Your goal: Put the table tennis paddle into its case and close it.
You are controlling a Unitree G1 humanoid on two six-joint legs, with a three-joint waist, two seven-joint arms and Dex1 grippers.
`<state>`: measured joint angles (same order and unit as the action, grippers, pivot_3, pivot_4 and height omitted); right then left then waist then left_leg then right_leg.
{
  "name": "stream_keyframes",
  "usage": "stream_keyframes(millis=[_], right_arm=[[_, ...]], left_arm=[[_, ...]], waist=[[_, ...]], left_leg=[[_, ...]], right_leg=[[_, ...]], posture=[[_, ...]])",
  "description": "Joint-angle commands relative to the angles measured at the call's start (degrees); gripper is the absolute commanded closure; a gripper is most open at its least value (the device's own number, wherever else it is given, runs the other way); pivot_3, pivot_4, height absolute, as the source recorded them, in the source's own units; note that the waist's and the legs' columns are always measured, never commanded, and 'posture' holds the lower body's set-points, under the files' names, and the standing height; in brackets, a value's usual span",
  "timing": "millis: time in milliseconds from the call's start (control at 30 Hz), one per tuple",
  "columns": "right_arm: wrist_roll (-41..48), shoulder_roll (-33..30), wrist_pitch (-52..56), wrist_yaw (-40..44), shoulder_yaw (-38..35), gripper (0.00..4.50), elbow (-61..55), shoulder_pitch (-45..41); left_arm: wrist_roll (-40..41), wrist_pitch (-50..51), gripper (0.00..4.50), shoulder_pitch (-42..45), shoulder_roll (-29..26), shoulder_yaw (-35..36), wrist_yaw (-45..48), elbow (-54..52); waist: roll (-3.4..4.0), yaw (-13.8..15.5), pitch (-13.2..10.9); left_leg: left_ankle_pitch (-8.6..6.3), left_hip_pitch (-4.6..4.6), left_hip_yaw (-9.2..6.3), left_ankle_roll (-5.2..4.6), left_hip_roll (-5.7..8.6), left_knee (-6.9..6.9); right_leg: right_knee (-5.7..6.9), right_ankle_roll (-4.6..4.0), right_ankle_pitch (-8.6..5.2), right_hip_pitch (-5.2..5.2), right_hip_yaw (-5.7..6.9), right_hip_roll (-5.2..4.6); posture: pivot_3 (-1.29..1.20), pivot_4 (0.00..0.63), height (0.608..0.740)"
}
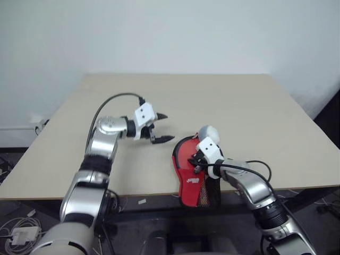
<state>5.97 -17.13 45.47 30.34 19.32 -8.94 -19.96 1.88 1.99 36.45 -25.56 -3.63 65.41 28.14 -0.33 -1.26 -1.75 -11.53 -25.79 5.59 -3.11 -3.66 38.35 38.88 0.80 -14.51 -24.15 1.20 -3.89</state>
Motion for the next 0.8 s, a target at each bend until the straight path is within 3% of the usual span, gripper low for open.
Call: stream_keyframes(millis=[33, 233, 467, 733, 800], right_arm=[[2.36, -3.82, 4.75, 3.28, -1.89, 1.89, -4.77, -0.77], [7.38, -11.3, 11.56, 8.98, -5.12, 0.02, -11.0, -3.35], [7.75, -17.09, 12.03, 9.92, -8.64, 0.02, -6.51, -8.97], [6.22, -13.68, 8.27, 6.47, -8.84, 0.02, 0.99, -14.3], [5.88, -12.63, 7.63, 5.74, -8.61, 0.0, 2.18, -15.03]], left_arm=[[2.96, 5.74, 0.0, -4.75, 1.46, 0.68, -4.9, -13.1], [3.58, 11.41, 0.0, -12.19, 4.66, -0.31, -11.87, -22.39], [4.36, 14.15, 0.0, -15.1, 6.12, -2.32, -15.64, -25.08], [3.86, 13.85, 0.0, -14.9, 11.31, -5.91, -19.63, -20.89], [4.15, 13.0, 0.38, -14.01, 12.99, -6.52, -19.72, -18.79]], waist=[[0.0, 0.2, 0.0], [0.01, 0.16, -0.01], [0.01, 0.09, -0.02], [0.01, 0.2, -0.01], [0.01, 0.2, -0.01]], left_leg=[[-0.02, 0.0, 0.0, -0.02, 0.0, 0.01], [-0.03, -0.01, -0.01, -0.06, 0.03, 0.06], [-0.04, 0.0, 0.0, -0.05, 0.12, 0.04], [-0.04, 0.0, 0.03, -0.07, 0.21, 0.04], [-0.03, 0.0, 0.03, -0.1, 0.22, 0.05]], right_leg=[[0.0, -0.02, -0.01, 0.0, -0.01, -0.05], [0.0, -0.04, -0.03, 0.01, -0.04, -0.07], [-0.01, -0.04, -0.05, -0.03, -0.08, -0.04], [-0.03, -0.04, -0.02, -0.01, -0.08, -0.03], [-0.02, -0.03, -0.02, 0.0, -0.08, -0.02]], posture=[[0.0, 0.0, 0.698], [0.0, 0.0, 0.698], [0.0, 0.0, 0.698], [0.0, 0.0, 0.698], [0.0, 0.0, 0.698]])
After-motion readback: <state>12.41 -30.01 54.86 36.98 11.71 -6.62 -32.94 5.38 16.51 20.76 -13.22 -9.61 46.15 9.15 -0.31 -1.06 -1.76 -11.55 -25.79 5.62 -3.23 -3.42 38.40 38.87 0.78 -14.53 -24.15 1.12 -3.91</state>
